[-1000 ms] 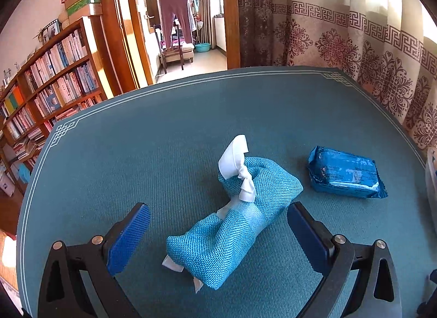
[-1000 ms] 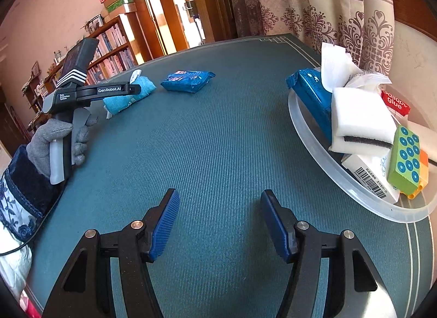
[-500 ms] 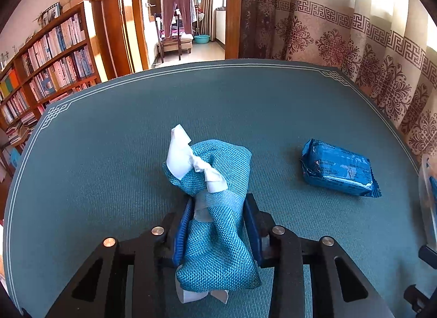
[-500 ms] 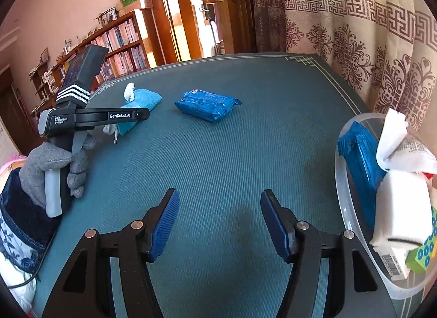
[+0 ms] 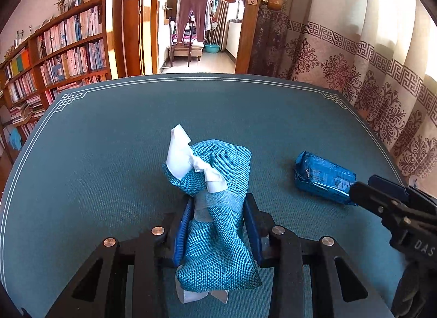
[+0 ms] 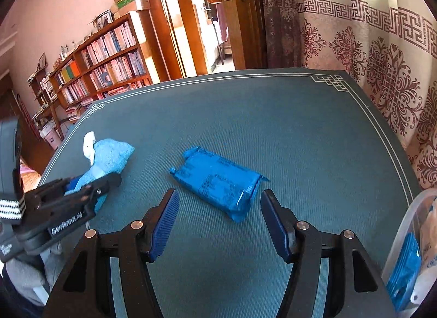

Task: Organize objects
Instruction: 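Grasp the blue wrapped packet with the right gripper while the left gripper holds the towel, then carry the blue packet into the bowl and release it with the right gripper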

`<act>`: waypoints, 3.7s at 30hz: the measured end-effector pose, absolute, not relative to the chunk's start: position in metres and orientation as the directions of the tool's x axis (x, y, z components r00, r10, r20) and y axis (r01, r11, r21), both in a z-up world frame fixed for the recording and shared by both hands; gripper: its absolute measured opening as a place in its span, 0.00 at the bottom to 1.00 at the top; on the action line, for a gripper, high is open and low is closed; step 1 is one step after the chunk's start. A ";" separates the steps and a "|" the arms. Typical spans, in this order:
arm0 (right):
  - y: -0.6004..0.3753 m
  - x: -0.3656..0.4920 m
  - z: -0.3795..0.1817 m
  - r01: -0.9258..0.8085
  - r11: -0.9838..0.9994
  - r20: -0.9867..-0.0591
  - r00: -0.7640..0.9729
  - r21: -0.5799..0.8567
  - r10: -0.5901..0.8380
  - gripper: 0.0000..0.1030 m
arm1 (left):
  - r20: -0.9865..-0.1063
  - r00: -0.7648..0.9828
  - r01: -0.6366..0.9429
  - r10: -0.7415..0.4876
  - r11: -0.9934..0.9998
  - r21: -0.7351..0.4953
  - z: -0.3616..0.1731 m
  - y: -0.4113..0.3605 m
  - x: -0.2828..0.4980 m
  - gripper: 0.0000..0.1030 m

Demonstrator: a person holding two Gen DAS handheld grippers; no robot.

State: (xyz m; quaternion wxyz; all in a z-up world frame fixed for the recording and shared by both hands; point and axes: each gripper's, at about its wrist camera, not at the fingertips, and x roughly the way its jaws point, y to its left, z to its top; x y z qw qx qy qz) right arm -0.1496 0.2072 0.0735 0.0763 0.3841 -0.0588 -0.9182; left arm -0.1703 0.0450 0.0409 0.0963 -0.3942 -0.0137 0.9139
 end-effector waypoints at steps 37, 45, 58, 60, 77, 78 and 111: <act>0.166 -0.171 0.042 0.186 -0.976 -0.730 -0.651 0.112 -0.207 0.41 | -0.734 -0.648 -0.149 0.204 -0.979 -0.141 0.030 0.042 -0.176 0.38; 0.168 -0.146 0.048 0.183 -0.975 -0.722 -0.656 0.129 -0.219 0.41 | -0.729 -0.651 -0.159 0.211 -0.977 -0.141 0.032 0.043 -0.175 0.38; 0.188 -0.080 0.080 0.124 -0.977 -0.672 -0.710 0.172 -0.208 0.41 | -0.703 -0.652 -0.250 0.283 -0.956 -0.152 0.046 0.068 -0.153 0.38; 0.193 -0.068 0.086 0.116 -0.978 -0.663 -0.721 0.172 -0.202 0.41 | -0.700 -0.648 -0.278 0.299 -0.949 -0.148 0.048 0.076 -0.148 0.38; 0.283 0.020 0.120 -0.106 -0.975 -0.601 -0.799 0.196 -0.034 0.41 | -0.692 -0.597 -0.467 0.405 -0.877 -0.110 0.049 0.142 -0.099 0.38; 0.291 0.024 0.119 -0.124 -0.972 -0.600 -0.799 0.201 -0.022 0.41 | -0.694 -0.596 -0.471 0.405 -0.876 -0.107 0.048 0.144 -0.098 0.38; 0.440 0.039 0.095 -0.461 -0.875 -0.644 -0.716 0.148 0.268 0.43 | -0.710 -0.588 -0.491 0.388 -0.869 -0.068 0.036 0.156 -0.094 0.38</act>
